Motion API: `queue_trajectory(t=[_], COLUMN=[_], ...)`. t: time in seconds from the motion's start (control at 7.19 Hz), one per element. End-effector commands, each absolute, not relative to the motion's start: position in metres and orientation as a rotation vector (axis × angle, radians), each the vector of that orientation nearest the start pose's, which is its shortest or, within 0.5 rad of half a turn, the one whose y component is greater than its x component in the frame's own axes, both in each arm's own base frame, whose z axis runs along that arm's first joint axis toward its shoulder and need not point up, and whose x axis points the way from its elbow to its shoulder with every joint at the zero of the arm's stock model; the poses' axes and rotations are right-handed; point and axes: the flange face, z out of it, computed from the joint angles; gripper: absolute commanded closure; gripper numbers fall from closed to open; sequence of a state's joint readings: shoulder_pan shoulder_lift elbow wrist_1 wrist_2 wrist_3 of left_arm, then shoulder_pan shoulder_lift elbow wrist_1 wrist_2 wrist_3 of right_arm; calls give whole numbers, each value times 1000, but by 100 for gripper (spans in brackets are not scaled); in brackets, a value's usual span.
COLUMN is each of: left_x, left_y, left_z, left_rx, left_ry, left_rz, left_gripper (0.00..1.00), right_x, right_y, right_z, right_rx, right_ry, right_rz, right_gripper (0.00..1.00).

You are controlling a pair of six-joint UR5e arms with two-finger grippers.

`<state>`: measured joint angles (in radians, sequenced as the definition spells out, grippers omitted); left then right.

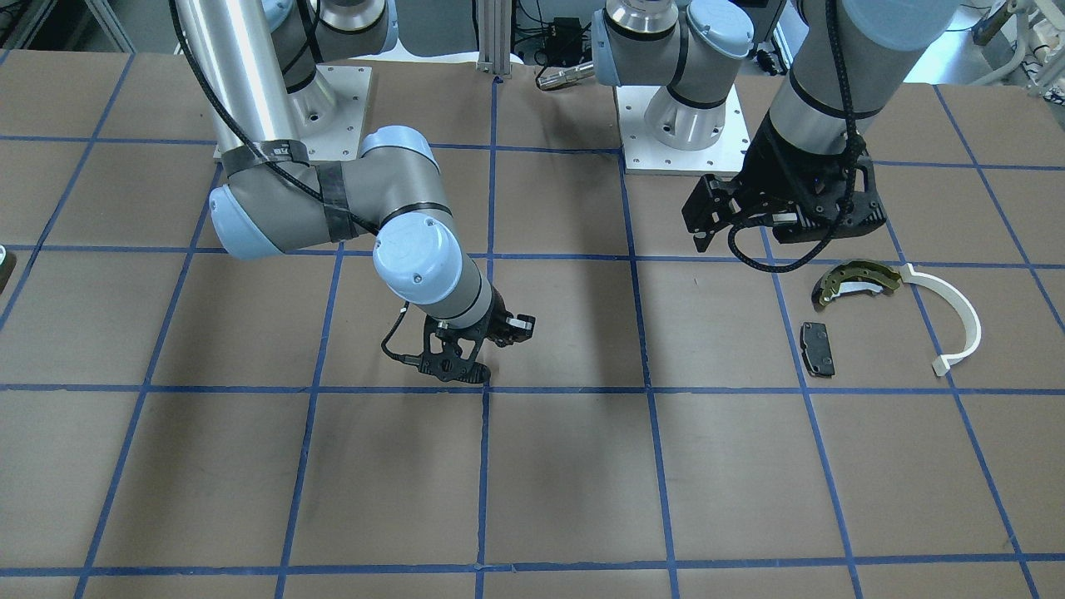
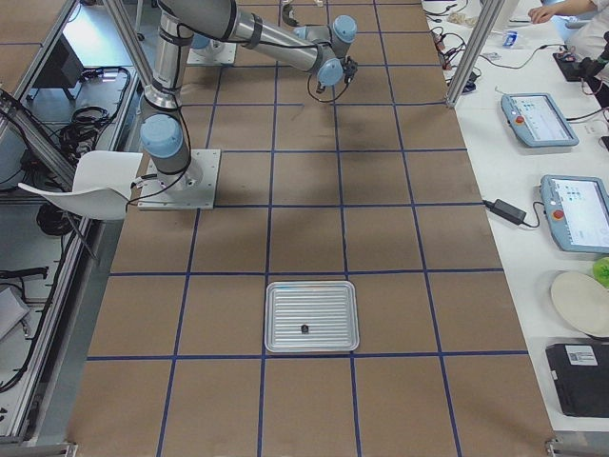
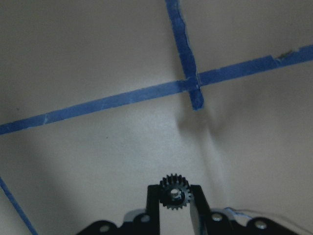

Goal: Place bearing gear from tray to pile

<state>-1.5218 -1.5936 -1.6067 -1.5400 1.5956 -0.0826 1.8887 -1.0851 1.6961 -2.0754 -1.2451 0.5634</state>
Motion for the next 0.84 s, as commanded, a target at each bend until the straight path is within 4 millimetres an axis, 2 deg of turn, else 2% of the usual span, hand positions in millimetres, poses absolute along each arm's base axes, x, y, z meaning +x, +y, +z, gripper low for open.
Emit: queue_trajectory(t=[0.0,0.14,0.28,0.42,0.56,0.7], left_x=[-106,-106,-95,-93,-92,-97], left_y=[-503,-506,-508,-517,-522,-526], left_z=[464,461,463,448,447,440], left_rx=[-195,-191,-222,-212,-215,-223], left_ry=[3109,3120,3115,3109,3110,3119], left_rz=[33,40,22,64,32,41], left_gripper=[0,0,0,0,0,0], right_x=[350,349,349,346,336,319], right_y=[-528,-528,-531,-535,-549,-557], right_z=[194,197,204,215,245,272], right_rx=[374,365,359,351,359,381], right_ry=[2854,2866,2866,2895,2919,2969], right_rz=[348,335,310,260,185,185], right_gripper=[57,24,11,1,0,0])
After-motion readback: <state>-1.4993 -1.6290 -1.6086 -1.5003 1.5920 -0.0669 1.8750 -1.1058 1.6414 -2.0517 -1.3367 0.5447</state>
